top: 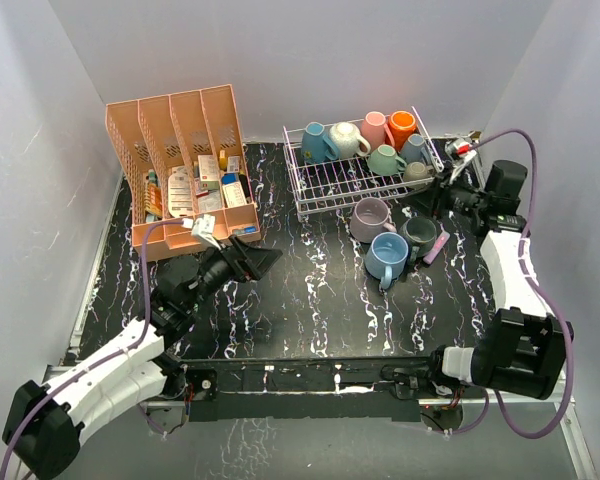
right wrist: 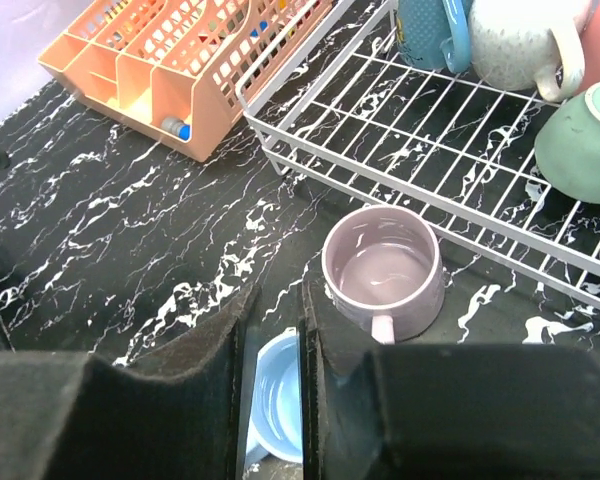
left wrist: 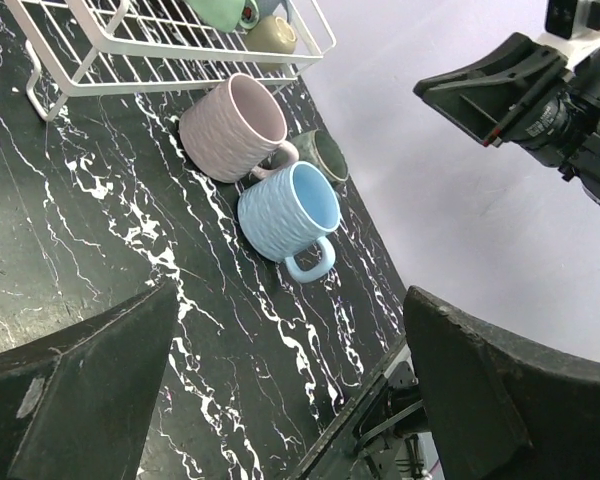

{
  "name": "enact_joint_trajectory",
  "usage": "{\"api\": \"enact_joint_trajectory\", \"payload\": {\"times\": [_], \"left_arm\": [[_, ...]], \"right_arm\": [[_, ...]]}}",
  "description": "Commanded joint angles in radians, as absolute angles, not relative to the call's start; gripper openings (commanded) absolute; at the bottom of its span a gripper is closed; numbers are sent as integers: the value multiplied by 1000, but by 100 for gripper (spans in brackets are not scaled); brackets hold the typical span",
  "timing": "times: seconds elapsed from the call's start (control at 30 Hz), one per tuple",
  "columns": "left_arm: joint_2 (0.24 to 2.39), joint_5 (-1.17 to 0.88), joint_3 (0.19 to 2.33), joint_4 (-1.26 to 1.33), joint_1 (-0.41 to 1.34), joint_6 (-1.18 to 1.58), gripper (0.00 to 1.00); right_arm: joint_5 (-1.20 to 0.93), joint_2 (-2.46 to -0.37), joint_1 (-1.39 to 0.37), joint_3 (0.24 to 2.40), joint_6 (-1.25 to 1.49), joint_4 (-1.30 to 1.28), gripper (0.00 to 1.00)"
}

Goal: Load the cups into the dish rack
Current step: Pick up the cup at the center of the board.

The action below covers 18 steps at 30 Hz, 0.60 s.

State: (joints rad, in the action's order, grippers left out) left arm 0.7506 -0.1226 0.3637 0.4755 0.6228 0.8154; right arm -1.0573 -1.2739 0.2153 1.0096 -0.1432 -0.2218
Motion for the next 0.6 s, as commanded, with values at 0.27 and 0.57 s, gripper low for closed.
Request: {"api": "enact_joint_trajectory", "payload": {"times": [0.27, 0.57], "left_arm": [[899, 73, 608, 282, 788, 662, 89], [1203, 279, 836, 194, 1035, 498, 89]], "right_arm": [[-1356, -1196, 407, 812, 194, 218, 52], [-1353, -1185, 413, 804, 201, 215, 61]]}}
